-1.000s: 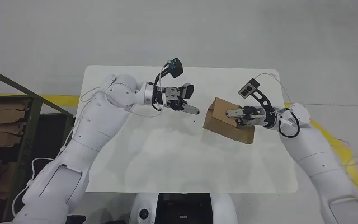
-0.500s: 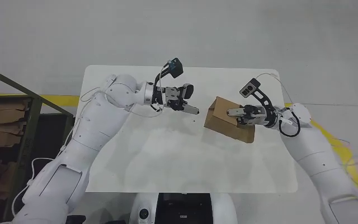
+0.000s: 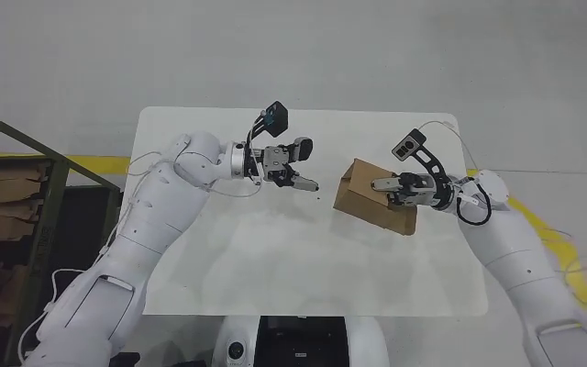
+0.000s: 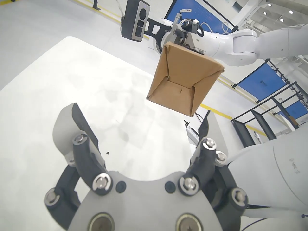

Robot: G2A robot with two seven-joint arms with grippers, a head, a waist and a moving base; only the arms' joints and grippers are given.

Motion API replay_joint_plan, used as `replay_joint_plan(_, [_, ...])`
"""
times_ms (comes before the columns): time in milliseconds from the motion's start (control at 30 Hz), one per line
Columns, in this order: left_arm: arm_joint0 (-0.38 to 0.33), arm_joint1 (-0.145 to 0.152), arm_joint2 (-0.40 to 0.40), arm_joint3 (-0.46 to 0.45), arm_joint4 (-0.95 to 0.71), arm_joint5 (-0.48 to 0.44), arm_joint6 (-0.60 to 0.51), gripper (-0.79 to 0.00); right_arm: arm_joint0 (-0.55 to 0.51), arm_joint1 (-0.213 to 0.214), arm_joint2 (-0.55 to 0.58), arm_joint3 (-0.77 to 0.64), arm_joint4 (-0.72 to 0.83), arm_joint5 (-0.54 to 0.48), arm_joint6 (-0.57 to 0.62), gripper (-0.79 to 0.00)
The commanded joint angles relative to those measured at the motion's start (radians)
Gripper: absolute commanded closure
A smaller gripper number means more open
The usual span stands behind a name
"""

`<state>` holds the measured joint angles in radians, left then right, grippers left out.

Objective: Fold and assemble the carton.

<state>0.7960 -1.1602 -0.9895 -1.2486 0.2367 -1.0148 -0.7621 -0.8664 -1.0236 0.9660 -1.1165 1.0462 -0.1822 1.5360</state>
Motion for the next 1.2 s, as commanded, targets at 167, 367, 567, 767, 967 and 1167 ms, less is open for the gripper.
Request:
replay_joint_plan(167, [0.023,0.012,0.043,-0.080,0.153,0.002,0.142,-0.785,0.027,-0.012,-0.032,0.040,0.010,-0.016,0.000,0.000])
replay_joint_plan(367, [0.014,0.031,0.090,-0.073,0.262,0.002,0.283,-0.785,0.050,-0.019,-0.052,0.076,0.010,-0.035,0.000,0.000])
replay_joint_plan(567, [0.006,0.044,0.164,-0.059,0.435,0.002,0.502,-0.785,0.057,-0.023,-0.071,0.082,0.017,-0.051,0.000,0.000])
replay_joint_plan(767, [-0.018,0.051,0.222,-0.005,0.651,0.002,0.803,-0.785,0.060,-0.022,-0.084,0.082,0.023,-0.061,0.000,0.000])
replay_joint_plan(967, [-0.070,0.061,0.335,0.034,0.749,0.002,0.954,-0.785,0.060,-0.018,-0.097,0.073,0.038,-0.059,0.000,0.000])
replay_joint_plan(1167, [-0.132,0.078,0.444,0.061,0.732,0.002,1.026,-0.785,0.062,-0.015,-0.117,0.065,0.049,-0.071,0.000,0.000])
